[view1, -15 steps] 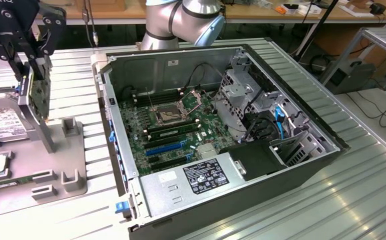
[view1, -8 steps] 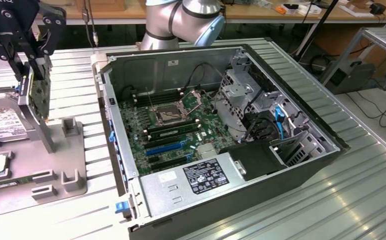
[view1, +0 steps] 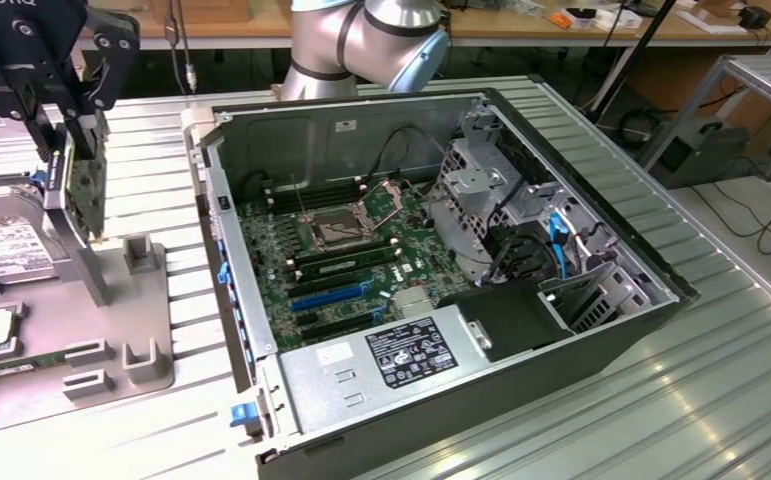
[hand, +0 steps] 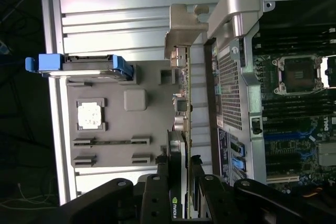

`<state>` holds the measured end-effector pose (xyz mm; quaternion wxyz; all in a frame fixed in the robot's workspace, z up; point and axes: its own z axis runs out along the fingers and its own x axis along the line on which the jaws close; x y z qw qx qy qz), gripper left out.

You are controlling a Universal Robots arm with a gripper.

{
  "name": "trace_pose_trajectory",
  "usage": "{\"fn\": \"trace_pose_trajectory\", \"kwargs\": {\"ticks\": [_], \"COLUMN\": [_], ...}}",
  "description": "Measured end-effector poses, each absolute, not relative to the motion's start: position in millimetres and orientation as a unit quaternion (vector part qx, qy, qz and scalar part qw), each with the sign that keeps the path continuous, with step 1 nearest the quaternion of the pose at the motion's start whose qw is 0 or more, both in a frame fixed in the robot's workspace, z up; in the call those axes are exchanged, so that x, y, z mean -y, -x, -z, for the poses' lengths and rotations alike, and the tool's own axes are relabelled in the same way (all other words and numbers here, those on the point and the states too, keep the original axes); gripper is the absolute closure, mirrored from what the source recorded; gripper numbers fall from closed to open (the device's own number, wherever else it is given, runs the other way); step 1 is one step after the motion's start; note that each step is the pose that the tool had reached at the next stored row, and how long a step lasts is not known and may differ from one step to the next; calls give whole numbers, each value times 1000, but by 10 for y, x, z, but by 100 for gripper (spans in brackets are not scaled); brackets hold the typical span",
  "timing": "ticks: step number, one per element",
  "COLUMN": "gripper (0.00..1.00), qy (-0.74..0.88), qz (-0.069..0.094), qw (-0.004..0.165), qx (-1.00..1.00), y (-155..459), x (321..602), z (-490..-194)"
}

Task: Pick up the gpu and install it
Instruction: 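Pick up the gpu and move the gpu toward the slot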

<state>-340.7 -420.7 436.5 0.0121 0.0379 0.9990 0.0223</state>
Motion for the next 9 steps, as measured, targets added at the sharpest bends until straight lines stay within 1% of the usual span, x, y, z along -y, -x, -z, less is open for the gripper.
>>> {"fn": "trace_pose_trajectory", "kwargs": {"ticks": [9], "gripper": [73], "qy": [-38], "qz": [-22], "qw": [12], "qx": [-999], "y": [3264], "x": [4207], "z": [-4365]}}
